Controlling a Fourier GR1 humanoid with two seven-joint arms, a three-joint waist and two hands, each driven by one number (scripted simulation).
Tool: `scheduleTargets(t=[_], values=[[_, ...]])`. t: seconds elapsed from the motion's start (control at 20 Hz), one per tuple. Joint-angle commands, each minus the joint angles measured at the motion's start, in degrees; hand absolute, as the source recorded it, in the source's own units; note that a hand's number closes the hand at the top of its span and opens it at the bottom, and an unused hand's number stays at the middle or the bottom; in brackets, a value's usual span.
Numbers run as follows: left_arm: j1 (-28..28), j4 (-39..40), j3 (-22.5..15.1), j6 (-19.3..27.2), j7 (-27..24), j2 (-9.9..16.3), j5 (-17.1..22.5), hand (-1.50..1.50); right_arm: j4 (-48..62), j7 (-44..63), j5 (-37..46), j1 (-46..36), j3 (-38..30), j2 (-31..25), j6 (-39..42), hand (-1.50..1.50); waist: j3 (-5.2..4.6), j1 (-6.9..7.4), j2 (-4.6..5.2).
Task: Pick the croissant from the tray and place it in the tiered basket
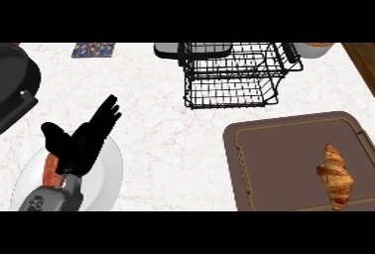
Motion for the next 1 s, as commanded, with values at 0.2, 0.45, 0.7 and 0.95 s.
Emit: scheduleTargets(t=[0.2, 0.45, 0.7, 0.95], values=[[-3.4, 0.5, -2.2, -0.3, 1.8, -1.8, -1.0, 0.0, -18.7, 25.9, 23.7, 8.7, 10.0, 5.8, 4.9, -1.5, 0.08, 2.87, 0.63], [-4.2, 0.9, -2.8, -1.5, 1.7, -1.5, -1.7, 0.0, -19.3, 39.7, 32.6, 1.5, 16.0, 6.4, 8.9, -1.5, 0.11, 4.2, 0.68], [-5.0, 3.2, -2.8, -0.2, -0.5, -3.7, -2.9, 0.0, -15.5, 49.9, 41.5, -3.4, 18.4, 5.6, 12.3, -1.5, 0.08, 3.7, 0.57], [-5.5, 6.7, -1.5, -1.0, -1.6, -4.0, -2.9, 0.0, -11.8, 62.8, 54.9, -15.8, 27.0, 7.7, 21.0, -1.5, 0.22, 3.0, 0.13]])
